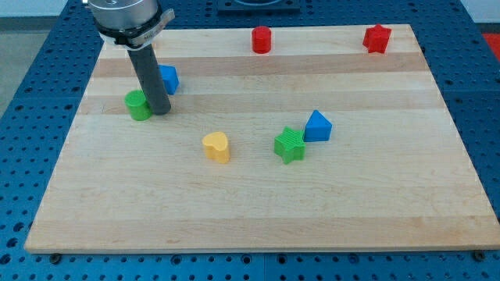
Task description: Slide the green circle to the center left
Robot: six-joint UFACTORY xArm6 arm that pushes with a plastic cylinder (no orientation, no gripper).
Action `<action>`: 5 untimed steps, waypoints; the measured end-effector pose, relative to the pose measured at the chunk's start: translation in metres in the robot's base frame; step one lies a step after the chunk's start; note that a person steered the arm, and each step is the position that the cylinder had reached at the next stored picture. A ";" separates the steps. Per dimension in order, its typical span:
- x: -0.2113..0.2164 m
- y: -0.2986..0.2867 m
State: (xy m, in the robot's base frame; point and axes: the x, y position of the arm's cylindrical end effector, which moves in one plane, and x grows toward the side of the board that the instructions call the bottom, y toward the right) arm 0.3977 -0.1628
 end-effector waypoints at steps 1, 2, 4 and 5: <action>-0.001 -0.001; -0.001 -0.015; -0.001 -0.031; -0.001 -0.029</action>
